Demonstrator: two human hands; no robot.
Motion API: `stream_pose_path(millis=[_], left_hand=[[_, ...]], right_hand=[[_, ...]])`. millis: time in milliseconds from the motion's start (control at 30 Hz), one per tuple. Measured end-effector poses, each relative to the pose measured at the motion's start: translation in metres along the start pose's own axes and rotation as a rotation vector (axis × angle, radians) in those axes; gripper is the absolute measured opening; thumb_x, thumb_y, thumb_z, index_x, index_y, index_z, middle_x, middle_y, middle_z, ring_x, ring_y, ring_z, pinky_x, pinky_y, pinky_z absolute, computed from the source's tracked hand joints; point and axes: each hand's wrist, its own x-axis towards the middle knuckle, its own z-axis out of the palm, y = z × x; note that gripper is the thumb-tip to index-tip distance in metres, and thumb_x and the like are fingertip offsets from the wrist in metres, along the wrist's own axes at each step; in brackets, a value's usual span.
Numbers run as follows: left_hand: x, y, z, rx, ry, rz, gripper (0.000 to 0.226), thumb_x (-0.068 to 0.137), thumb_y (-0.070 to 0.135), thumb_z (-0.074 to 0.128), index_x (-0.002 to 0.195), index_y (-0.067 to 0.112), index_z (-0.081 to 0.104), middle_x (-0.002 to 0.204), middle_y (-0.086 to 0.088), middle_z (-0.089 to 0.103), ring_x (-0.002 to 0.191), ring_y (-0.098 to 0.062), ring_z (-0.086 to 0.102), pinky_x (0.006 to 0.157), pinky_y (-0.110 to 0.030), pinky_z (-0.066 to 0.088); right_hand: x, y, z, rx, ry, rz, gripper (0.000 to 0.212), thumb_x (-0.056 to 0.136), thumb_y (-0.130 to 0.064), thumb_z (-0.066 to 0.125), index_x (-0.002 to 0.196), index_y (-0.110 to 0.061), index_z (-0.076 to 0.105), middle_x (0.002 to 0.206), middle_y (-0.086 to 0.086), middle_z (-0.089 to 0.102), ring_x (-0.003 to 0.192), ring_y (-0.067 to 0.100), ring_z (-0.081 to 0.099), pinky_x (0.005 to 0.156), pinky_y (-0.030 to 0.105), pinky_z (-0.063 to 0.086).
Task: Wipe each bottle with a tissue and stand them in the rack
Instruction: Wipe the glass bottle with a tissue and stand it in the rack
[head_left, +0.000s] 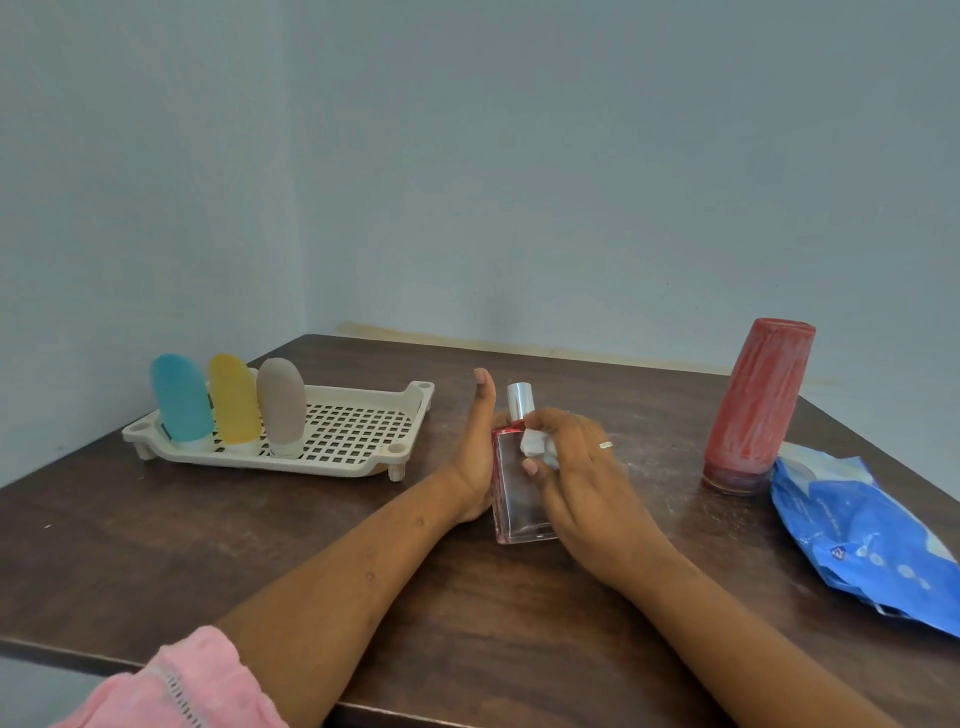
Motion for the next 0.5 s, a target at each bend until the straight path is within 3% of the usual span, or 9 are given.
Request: stream_pose_path(millis=[133, 267, 400, 500], left_hand=[[0.001, -0.002, 0.0, -0.02, 0.005, -0.045, 0.087, 0.082, 0.078, 0.015, 0.087, 0.004, 0.061, 0.069, -0.006, 0.068, 0.065, -0.015, 0.067, 0.061, -0.025, 0.055], [0.0, 0.002, 0.0, -0.172, -0.039, -0.097, 0.098, 0.063, 0.086, 0.03, 0.096, 0.001, 0.063, 0.081, -0.011, 0.067, 0.08, -0.021, 0.065, 0.073, -0.029, 0.056], [0.001, 0.0, -0.003, -0.092, -0.039, -0.032, 0.099, 0.063, 0.086, 0.023, 0.092, 0.001, 0.066, 0.08, -0.013, 0.067, 0.078, -0.022, 0.065, 0.075, -0.032, 0.054], [0.001, 0.001, -0.005, -0.052, -0.022, -0.003, 0.102, 0.066, 0.083, 0.019, 0.097, 0.0, 0.068, 0.087, -0.018, 0.067, 0.083, -0.027, 0.065, 0.082, -0.037, 0.054]], right_hand=[[0.003, -0.009, 0.003, -0.01, -0.013, -0.071, 0.031, 0.094, -0.021, 0.048, 0.12, -0.031, 0.034, 0.111, -0.014, 0.041, 0.104, -0.005, 0.035, 0.089, 0.013, 0.032], [0.013, -0.018, 0.012, -0.118, -0.021, -0.123, 0.035, 0.092, -0.019, 0.051, 0.125, -0.02, 0.042, 0.112, 0.0, 0.053, 0.101, 0.011, 0.048, 0.087, 0.031, 0.045], [0.009, -0.012, 0.007, 0.013, -0.073, -0.093, 0.035, 0.097, -0.02, 0.044, 0.13, -0.028, 0.037, 0.125, -0.003, 0.051, 0.107, 0.006, 0.048, 0.09, 0.022, 0.042], [0.006, -0.009, 0.004, 0.02, -0.112, -0.1, 0.036, 0.096, -0.015, 0.042, 0.124, -0.037, 0.034, 0.118, -0.004, 0.059, 0.091, 0.005, 0.057, 0.076, 0.016, 0.046]])
